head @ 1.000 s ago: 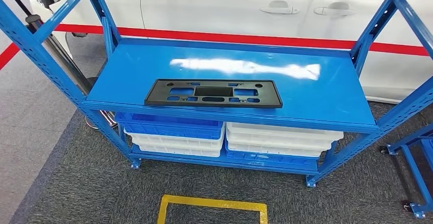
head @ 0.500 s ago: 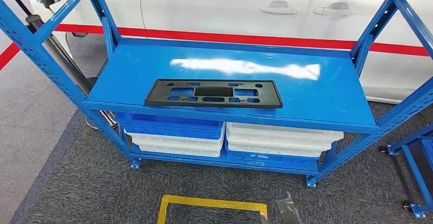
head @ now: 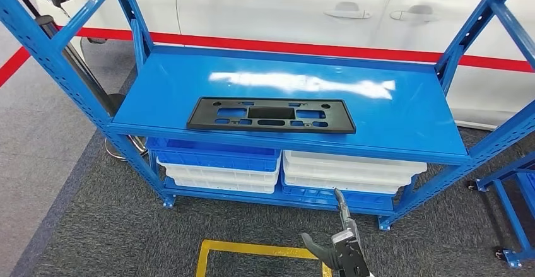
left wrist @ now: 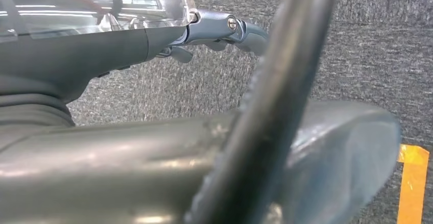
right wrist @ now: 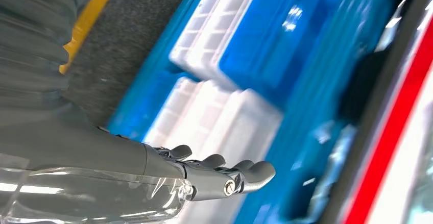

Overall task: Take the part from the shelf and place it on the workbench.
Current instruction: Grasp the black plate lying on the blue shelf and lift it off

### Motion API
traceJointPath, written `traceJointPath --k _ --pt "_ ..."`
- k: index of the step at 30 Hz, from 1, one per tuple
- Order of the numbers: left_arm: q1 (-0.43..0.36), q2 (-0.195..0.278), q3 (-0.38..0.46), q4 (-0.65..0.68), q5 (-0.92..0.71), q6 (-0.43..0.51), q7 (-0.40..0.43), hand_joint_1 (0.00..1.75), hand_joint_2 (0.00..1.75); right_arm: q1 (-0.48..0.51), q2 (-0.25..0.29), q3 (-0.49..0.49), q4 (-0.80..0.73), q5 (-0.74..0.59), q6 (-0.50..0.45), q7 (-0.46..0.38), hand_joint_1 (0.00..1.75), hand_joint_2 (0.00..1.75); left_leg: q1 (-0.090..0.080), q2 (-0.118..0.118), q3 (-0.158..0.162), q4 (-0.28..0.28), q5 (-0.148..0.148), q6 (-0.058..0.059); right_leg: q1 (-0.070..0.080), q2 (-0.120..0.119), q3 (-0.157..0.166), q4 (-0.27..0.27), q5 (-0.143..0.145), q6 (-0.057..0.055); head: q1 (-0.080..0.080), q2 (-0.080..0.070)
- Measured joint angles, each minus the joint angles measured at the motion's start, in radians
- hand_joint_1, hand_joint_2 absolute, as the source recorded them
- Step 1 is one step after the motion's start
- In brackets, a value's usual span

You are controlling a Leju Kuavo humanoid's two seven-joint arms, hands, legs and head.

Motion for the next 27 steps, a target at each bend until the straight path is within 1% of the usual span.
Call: traceJointPath --k 1,2,3,4,5,6,7,8,10,11,12,14,15,16,17,18,19,20,21,22,23,25,26,27 --pt "0.0 -0.001 0.008 0.002 -0.013 -0.002 -0.003 0.0 0.0 0.001 -0.007 0.014 -0.019 0.019 0.0 0.002 0.0 1.75 0.0 -0.001 0.0 0.001 -0.001 -0.001 -0.001 0.0 -0.007 0.01 0.01 0.002 0.0 0.0" --pt "0.0 -0.002 0.016 0.004 -0.025 -0.005 -0.004 0.0 0.0 0.001 -0.013 0.029 -0.035 0.041 0.0 0.005 0.0 1.75 0.001 -0.002 0.002 0.003 -0.003 -0.004 -0.003 -0.001 0.004 -0.017 0.037 0.003 0.0 0.0" --pt "0.0 -0.003 0.023 0.006 -0.036 -0.007 -0.006 0.0 0.0 0.0 -0.019 0.042 -0.051 0.065 -0.002 0.01 0.0 1.75 0.002 -0.003 0.003 0.006 -0.007 -0.008 -0.005 -0.002 0.032 -0.077 0.076 0.004 0.0 0.0" --pt "-0.001 -0.004 0.03 0.008 -0.048 -0.008 -0.007 0.0 0.0 -0.002 -0.025 0.056 -0.065 0.092 -0.006 0.016 0.0 1.75 0.002 -0.005 0.003 0.01 -0.011 -0.014 -0.005 -0.003 0.062 -0.142 0.103 0.002 0.0 0.0" --pt "-0.001 -0.005 0.038 0.009 -0.059 -0.01 -0.008 0.0 0.0 -0.005 -0.031 0.07 -0.079 0.121 -0.01 0.023 0.0 1.75 0.001 -0.006 0.002 0.017 -0.017 -0.021 -0.004 -0.002 0.085 -0.194 0.122 -0.002 0.0 0.0" --pt "-0.002 -0.006 0.045 0.011 -0.071 -0.01 -0.009 0.0 0.0 -0.007 -0.035 0.085 -0.092 0.154 -0.016 0.031 0.0 1.75 0.0 -0.006 -0.001 0.022 -0.02 -0.029 -0.001 -0.001 0.098 -0.225 0.129 -0.008 0.0 0.0" --pt "-0.003 -0.006 0.053 0.012 -0.081 -0.011 -0.01 0.0 0.0 -0.01 -0.039 0.1 -0.104 0.187 -0.023 0.039 0.0 1.75 -0.001 -0.006 -0.003 0.023 -0.022 -0.036 0.003 0.0 0.099 -0.232 0.124 -0.015 0.0 0.0" --pt "-0.004 -0.006 0.058 0.014 -0.09 -0.011 -0.011 0.0 0.0 -0.011 -0.041 0.114 -0.113 0.22 -0.03 0.046 0.0 1.75 -0.001 -0.006 -0.003 0.023 -0.022 -0.043 0.006 0.001 0.097 -0.233 0.126 -0.022 0.0 0.0" --pt "-0.005 -0.008 0.066 0.018 -0.107 -0.011 -0.014 0.0 0.0 -0.015 -0.045 0.137 -0.127 0.286 -0.047 0.062 0.0 1.75 0.004 -0.005 -0.004 0.028 -0.03 -0.054 0.005 0.001 0.099 -0.237 0.128 -0.037 0.0 0.0" --pt "-0.006 -0.008 0.069 0.02 -0.115 -0.011 -0.016 0.0 0.0 -0.019 -0.046 0.147 -0.132 0.32 -0.057 0.07 0.0 1.75 0.005 -0.004 -0.013 0.051 -0.046 -0.057 0.003 0.0 0.101 -0.239 0.129 -0.044 0.0 0.0" --pt "-0.007 -0.009 0.071 0.021 -0.122 -0.011 -0.017 0.0 0.0 -0.023 -0.046 0.157 -0.135 0.355 -0.067 0.078 0.0 1.75 0.006 -0.003 -0.034 0.096 -0.072 -0.06 0.003 -0.002 0.102 -0.241 0.129 -0.05 0.0 0.0" --pt "-0.009 -0.009 0.078 0.023 -0.136 -0.012 -0.019 0.0 0.0 -0.031 -0.047 0.179 -0.138 0.426 -0.087 0.093 0.0 1.75 0.006 -0.003 -0.097 0.226 -0.133 -0.062 0.007 -0.005 0.101 -0.241 0.128 -0.056 0.0 0.0" --pt "-0.009 -0.009 0.082 0.024 -0.143 -0.013 -0.019 0.0 0.0 -0.034 -0.047 0.189 -0.14 0.46 -0.095 0.101 0.0 1.75 0.006 -0.003 -0.124 0.28 -0.149 -0.062 0.01 -0.006 0.102 -0.241 0.127 -0.057 0.0 0.0" --pt "-0.009 -0.009 0.084 0.025 -0.15 -0.015 -0.02 0.0 0.0 -0.039 -0.047 0.199 -0.142 0.496 -0.103 0.109 0.0 1.75 0.006 -0.003 -0.138 0.302 -0.145 -0.061 0.012 -0.006 0.102 -0.241 0.127 -0.058 0.0 0.0" --pt "-0.009 -0.009 0.085 0.027 -0.156 -0.016 -0.021 0.0 0.0 -0.044 -0.047 0.208 -0.146 0.531 -0.112 0.118 0.0 1.75 0.005 -0.003 -0.133 0.285 -0.123 -0.058 0.014 -0.005 0.104 -0.24 0.126 -0.059 0.0 0.0" --pt "-0.01 -0.009 0.086 0.028 -0.164 -0.017 -0.022 0.0 0.0 -0.053 -0.047 0.217 -0.151 0.568 -0.12 0.127 0.0 1.75 0.005 -0.003 -0.111 0.233 -0.085 -0.053 0.016 -0.005 0.106 -0.24 0.126 -0.058 0.0 0.0" --pt "-0.011 -0.008 0.086 0.028 -0.172 -0.018 -0.023 0.0 0.0 -0.063 -0.047 0.226 -0.157 0.603 -0.129 0.136 0.0 1.75 0.003 -0.003 -0.081 0.163 -0.05 -0.047 0.016 -0.004 0.108 -0.24 0.125 -0.058 0.0 0.0" --pt "-0.014 -0.008 0.086 0.029 -0.179 -0.02 -0.024 0.0 0.0 -0.073 -0.048 0.234 -0.161 0.638 -0.138 0.146 0.0 1.75 0.0 -0.002 -0.054 0.101 -0.025 -0.042 0.018 -0.004 0.109 -0.24 0.124 -0.055 0.0 0.0" --pt "-0.016 -0.008 0.086 0.029 -0.186 -0.022 -0.025 0.0 0.0 -0.083 -0.048 0.24 -0.165 0.667 -0.145 0.155 0.0 1.75 -0.003 -0.002 -0.036 0.058 -0.012 -0.038 0.019 -0.004 0.109 -0.239 0.124 -0.051 0.0 0.0" --pt "-0.018 -0.007 0.086 0.029 -0.193 -0.025 -0.025 0.0 0.0 -0.092 -0.048 0.247 -0.168 0.699 -0.152 0.166 0.0 1.75 -0.006 -0.003 -0.029 0.038 -0.011 -0.035 0.02 -0.004 0.108 -0.24 0.125 -0.046 0.0 0.0" --pt "-0.02 -0.007 0.087 0.03 -0.2 -0.027 -0.025 0.0 0.0 -0.101 -0.048 0.255 -0.17 0.73 -0.159 0.177 0.0 1.75 -0.009 -0.003 -0.029 0.035 -0.011 -0.033 0.02 -0.004 0.107 -0.241 0.126 -0.04 0.0 0.0" --pt "-0.02 -0.006 0.087 0.031 -0.214 -0.031 -0.026 0.0 0.0 -0.119 -0.049 0.271 -0.175 0.796 -0.174 0.203 0.0 1.75 -0.007 -0.004 -0.027 0.027 -0.003 -0.022 0.018 -0.004 0.105 -0.239 0.124 -0.028 0.0 0.0" --pt "-0.021 -0.006 0.087 0.032 -0.222 -0.032 -0.026 0.0 0.0 -0.13 -0.05 0.279 -0.178 0.828 -0.182 0.218 0.0 1.75 -0.005 -0.003 -0.025 0.021 0.002 -0.015 0.017 -0.004 0.098 -0.224 0.113 -0.023 0.0 0.0" --pt "-0.022 -0.006 0.087 0.033 -0.229 -0.036 -0.026 0.0 0.0 -0.143 -0.051 0.287 -0.18 0.862 -0.191 0.234 0.0 1.75 -0.003 -0.002 -0.024 0.016 0.006 -0.008 0.017 -0.004 0.082 -0.19 0.09 -0.019 0.0 0.0"
